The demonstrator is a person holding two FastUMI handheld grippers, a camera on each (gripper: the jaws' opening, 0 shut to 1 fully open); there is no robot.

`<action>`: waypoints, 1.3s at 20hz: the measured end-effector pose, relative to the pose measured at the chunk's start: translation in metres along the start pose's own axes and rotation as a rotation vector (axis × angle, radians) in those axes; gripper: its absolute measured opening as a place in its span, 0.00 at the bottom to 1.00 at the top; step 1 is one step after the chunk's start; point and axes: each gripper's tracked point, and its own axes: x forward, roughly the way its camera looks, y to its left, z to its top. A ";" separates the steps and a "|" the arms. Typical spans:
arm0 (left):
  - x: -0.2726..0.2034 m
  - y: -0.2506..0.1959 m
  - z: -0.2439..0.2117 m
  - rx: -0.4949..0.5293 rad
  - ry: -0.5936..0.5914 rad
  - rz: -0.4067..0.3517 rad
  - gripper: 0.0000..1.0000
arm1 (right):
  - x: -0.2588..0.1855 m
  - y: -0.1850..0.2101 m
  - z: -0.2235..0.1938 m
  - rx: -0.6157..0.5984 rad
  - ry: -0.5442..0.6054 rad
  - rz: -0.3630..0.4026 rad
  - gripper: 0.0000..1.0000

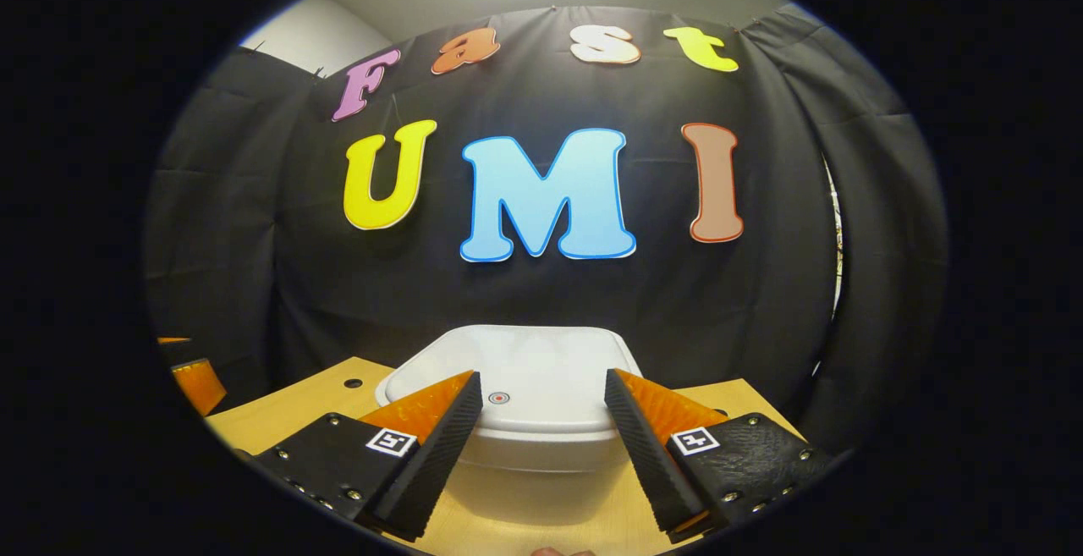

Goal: Press the lid of the desktop garbage bin to open it, pick up the crumpled paper on the desktop and throw it into the bin, then pick up the pop can on the desktop and drop it into the bin, and finally close the garbage bin lid.

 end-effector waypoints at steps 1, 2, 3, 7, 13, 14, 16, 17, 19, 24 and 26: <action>0.002 -0.001 0.001 0.000 -0.008 -0.002 0.95 | -0.010 -0.003 0.000 -0.001 -0.005 -0.007 0.94; 0.004 -0.002 0.002 0.002 -0.014 -0.009 0.95 | -0.020 -0.006 0.002 -0.003 -0.007 -0.014 0.94; 0.006 -0.005 0.003 0.008 -0.020 -0.019 0.95 | -0.030 -0.007 0.002 -0.008 -0.013 -0.023 0.94; 0.012 -0.011 0.005 0.026 -0.037 -0.048 0.95 | -0.065 -0.009 0.002 -0.026 -0.010 -0.050 0.94; 0.013 -0.012 -0.001 0.029 -0.039 -0.090 0.95 | -0.100 -0.004 0.012 -0.043 -0.052 -0.089 0.94; 0.013 -0.011 -0.001 0.033 -0.041 -0.096 0.95 | -0.103 -0.001 0.012 -0.034 -0.054 -0.092 0.93; 0.014 -0.009 -0.001 0.039 -0.042 -0.112 0.95 | -0.105 0.002 0.012 -0.027 -0.050 -0.106 0.93; 0.015 -0.008 -0.002 0.043 -0.042 -0.120 0.95 | -0.105 0.001 0.010 -0.030 -0.044 -0.117 0.93; 0.017 -0.006 -0.001 0.046 -0.048 -0.136 0.95 | -0.108 0.002 0.007 -0.036 -0.034 -0.134 0.94; 0.021 0.003 0.000 0.032 -0.066 -0.152 0.95 | -0.118 0.003 0.009 -0.061 -0.019 -0.170 0.94; 0.022 0.007 0.000 0.045 -0.079 -0.151 0.95 | -0.120 0.005 0.008 -0.069 -0.009 -0.178 0.94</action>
